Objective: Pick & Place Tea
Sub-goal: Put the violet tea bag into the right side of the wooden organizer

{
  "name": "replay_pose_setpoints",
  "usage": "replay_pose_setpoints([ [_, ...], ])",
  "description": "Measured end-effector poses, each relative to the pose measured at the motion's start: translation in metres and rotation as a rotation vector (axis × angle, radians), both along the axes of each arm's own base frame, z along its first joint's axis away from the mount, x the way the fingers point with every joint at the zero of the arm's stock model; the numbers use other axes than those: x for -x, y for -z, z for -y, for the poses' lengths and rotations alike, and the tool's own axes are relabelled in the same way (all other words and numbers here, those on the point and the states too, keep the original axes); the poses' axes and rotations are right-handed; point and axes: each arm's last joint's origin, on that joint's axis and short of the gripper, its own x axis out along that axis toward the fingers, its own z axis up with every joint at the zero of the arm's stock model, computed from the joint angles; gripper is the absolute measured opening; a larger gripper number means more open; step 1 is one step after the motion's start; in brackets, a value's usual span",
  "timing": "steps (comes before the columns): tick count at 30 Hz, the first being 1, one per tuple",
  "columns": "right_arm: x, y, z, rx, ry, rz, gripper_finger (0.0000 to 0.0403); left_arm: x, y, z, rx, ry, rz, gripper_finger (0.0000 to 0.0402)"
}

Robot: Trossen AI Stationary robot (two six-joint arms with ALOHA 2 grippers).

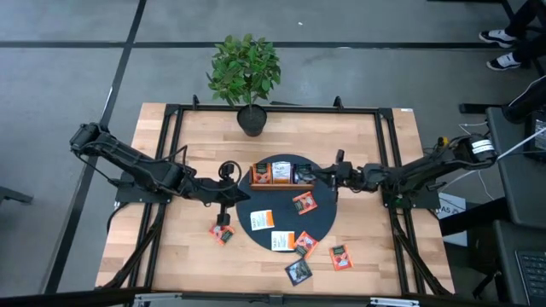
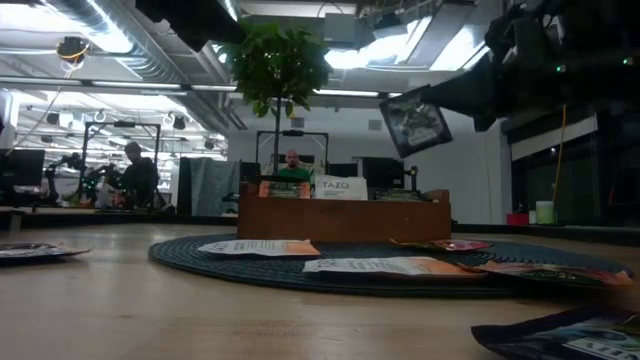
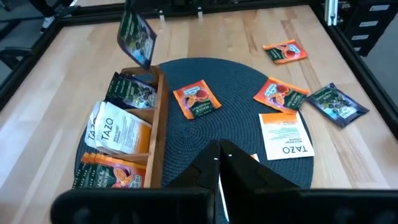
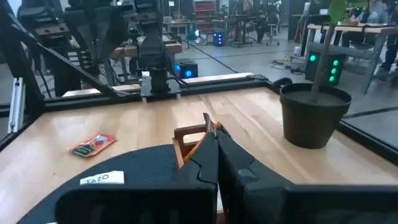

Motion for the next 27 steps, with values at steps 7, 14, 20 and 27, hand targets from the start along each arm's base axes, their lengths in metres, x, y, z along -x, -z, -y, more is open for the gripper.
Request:
replay_pose_setpoints([
  [7, -0.011, 0.017, 0.006, 0.021, 0.034, -0.012, 0.0000, 0.000, 0.000, 0.000, -0.002, 0.000, 0.000, 0.0004],
  [14, -0.019, 0.034, 0.006, -0.003, 0.040, -0.014, 0.0000, 0.000, 0.000, 0.000, -0.002, 0.000, -0.002, 0.0008],
  [20, -0.022, 0.044, 0.007, -0.004, 0.066, -0.030, 0.0000, 0.000, 0.000, 0.000, -0.003, 0.001, -0.002, 0.0004],
  [27, -0.023, 0.051, 0.008, 0.004, 0.069, -0.064, 0.0000, 0.000, 0.000, 0.000, -0.003, 0.001, -0.003, 0.0008],
])
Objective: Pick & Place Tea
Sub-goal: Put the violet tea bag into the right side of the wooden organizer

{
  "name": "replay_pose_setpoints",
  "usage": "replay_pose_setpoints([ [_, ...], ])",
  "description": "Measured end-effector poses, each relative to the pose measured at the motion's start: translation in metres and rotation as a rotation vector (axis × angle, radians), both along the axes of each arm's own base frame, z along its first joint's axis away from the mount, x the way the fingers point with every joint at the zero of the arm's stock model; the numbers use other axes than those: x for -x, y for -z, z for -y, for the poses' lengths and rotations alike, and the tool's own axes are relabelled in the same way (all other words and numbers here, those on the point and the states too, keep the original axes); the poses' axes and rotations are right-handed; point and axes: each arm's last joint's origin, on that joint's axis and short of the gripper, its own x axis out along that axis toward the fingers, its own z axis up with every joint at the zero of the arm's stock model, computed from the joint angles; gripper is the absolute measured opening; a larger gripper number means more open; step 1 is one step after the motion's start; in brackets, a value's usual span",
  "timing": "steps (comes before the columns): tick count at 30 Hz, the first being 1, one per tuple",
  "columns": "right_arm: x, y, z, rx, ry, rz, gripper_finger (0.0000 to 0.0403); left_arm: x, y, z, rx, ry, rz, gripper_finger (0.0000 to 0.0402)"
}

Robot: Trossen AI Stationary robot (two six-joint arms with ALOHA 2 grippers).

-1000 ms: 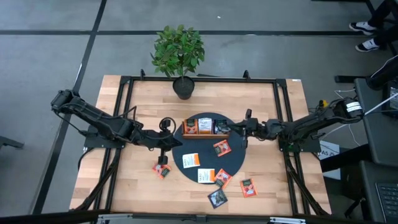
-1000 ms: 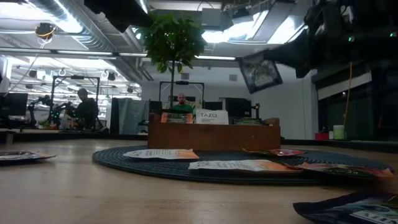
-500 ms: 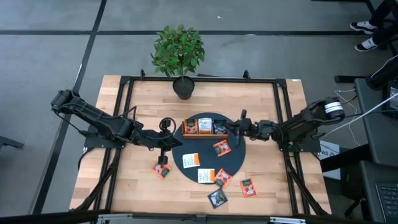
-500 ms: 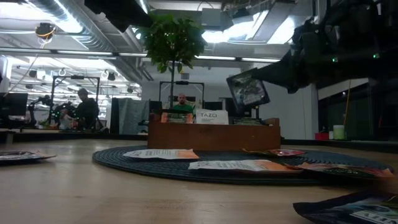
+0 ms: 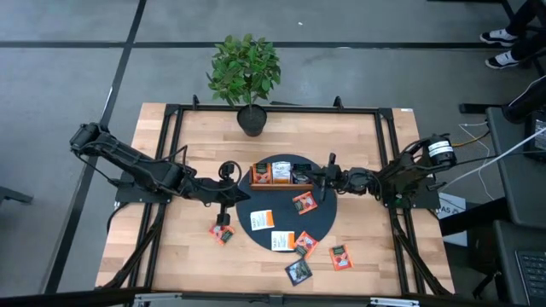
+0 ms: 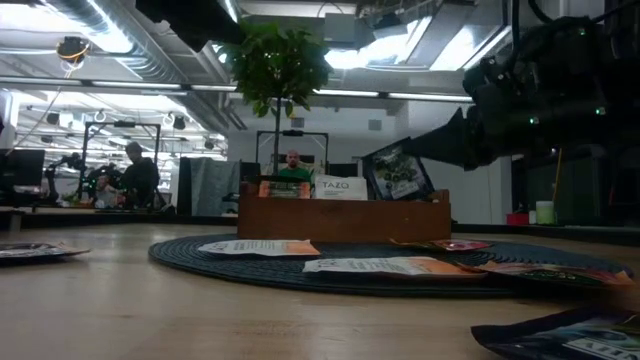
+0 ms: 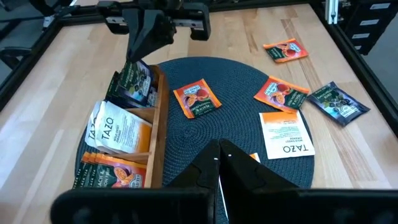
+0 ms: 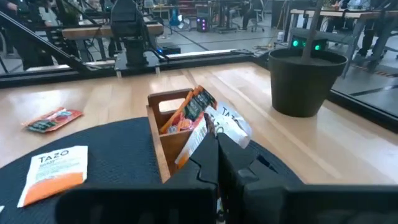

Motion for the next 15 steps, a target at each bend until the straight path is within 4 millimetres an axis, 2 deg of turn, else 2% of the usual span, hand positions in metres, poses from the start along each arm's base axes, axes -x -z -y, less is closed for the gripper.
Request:
replay_pose_setpoints([
  [8, -0.001, 0.012, 0.001, -0.013, 0.049, -0.043, 0.0001, 0.000, 0.000, 0.000, 0.000, 0.000, 0.000, 0.0004],
  [15, -0.002, 0.013, 0.001, -0.007, 0.049, -0.028, 0.0002, 0.000, 0.000, 0.000, -0.001, 0.000, -0.001, 0.0006],
])
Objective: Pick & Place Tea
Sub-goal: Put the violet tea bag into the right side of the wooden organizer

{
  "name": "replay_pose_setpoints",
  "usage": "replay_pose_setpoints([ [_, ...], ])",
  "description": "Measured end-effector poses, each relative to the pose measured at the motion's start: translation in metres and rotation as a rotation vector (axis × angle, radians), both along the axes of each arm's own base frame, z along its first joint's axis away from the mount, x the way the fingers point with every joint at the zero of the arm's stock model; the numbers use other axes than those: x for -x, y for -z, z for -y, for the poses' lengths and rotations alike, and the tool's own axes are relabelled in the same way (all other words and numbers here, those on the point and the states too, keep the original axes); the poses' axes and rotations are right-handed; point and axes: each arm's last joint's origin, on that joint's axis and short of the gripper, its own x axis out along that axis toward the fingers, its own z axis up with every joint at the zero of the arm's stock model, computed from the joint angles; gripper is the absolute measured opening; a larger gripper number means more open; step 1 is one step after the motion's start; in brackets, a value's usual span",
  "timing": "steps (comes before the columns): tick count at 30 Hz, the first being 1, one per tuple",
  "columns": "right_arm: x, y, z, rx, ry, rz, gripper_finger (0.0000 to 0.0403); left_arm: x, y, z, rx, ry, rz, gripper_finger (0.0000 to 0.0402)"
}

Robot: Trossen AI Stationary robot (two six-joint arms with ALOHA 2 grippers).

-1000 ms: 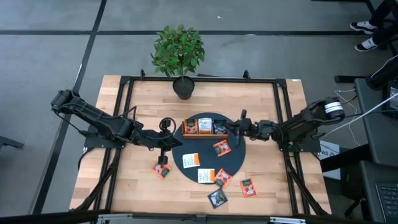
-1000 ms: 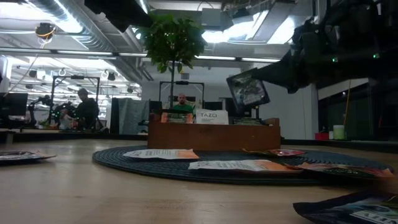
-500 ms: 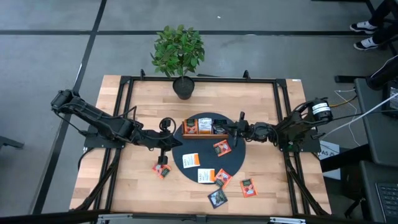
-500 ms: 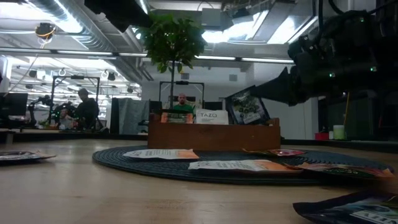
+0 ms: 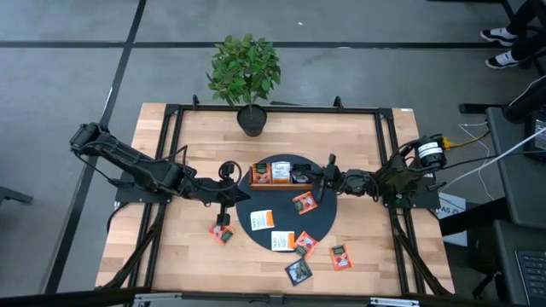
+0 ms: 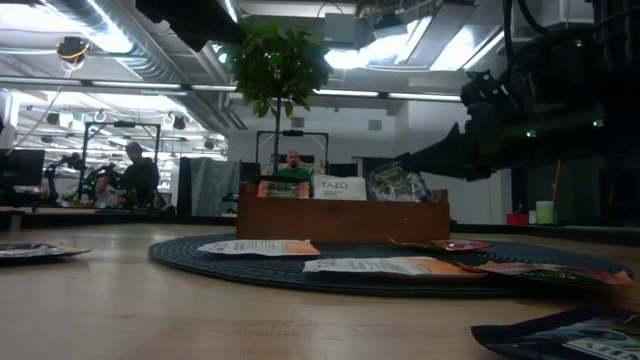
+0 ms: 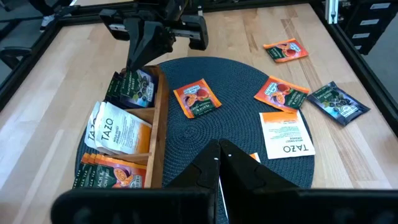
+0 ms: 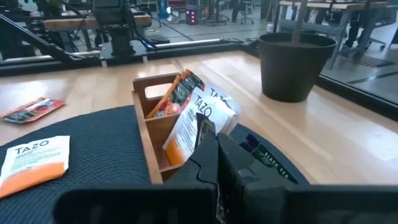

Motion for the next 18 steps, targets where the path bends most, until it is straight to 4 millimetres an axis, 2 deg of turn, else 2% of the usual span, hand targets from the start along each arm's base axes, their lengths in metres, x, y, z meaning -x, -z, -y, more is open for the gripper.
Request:
replay_pose_setpoints([
  [18, -0.0004, 0.0007, 0.0023, 0.042, -0.028, -0.023, 0.0004, 0.0000, 0.0000, 0.0000, 0.000, 0.000, 0.000, 0.0010],
])
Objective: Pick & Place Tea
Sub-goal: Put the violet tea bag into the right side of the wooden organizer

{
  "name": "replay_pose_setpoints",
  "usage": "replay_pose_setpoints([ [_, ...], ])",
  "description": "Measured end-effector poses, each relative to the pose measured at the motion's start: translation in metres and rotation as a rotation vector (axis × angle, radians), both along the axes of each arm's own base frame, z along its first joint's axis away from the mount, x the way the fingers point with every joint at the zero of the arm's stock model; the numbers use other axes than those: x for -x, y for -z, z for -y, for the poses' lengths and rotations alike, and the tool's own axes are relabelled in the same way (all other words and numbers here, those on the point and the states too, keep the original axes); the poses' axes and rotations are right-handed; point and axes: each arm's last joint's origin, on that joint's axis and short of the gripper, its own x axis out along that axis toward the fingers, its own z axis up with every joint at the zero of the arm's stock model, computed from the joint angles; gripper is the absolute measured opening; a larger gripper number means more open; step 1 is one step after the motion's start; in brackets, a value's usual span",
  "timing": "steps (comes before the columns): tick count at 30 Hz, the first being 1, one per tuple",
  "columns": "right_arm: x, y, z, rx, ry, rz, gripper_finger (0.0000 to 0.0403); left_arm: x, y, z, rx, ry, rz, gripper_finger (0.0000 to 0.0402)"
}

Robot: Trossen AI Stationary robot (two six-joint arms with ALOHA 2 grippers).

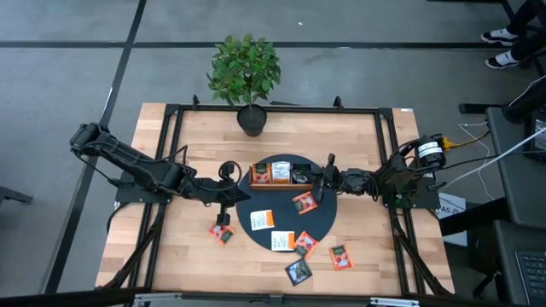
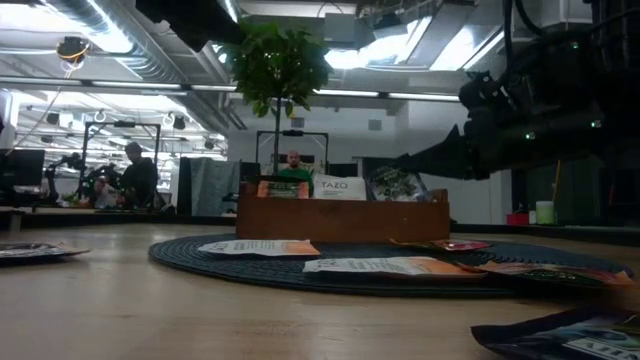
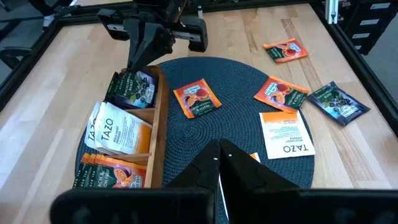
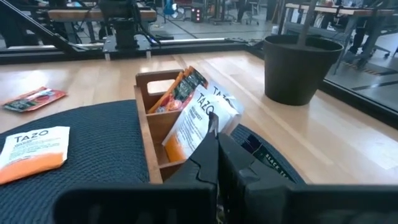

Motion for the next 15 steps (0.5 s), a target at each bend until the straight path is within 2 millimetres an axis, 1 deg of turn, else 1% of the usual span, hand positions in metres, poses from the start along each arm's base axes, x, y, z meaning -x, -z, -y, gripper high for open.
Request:
replay_pose_setpoints([
  [9, 0.0004, 0.0018, 0.0005, 0.004, 0.014, -0.019, 0.0009, 0.0000, 0.0000, 0.0000, 0.000, 0.000, 0.000, 0.0004],
  [12, 0.0005, 0.0025, 0.0005, 0.004, 0.014, -0.027, 0.0028, 0.0000, 0.0000, 0.0000, 0.000, 0.000, 0.000, 0.0005],
  [15, 0.0006, 0.0025, 0.0005, 0.006, 0.014, -0.027, 0.0059, 0.0000, 0.0000, 0.0000, 0.001, 0.000, 0.000, 0.0008],
])
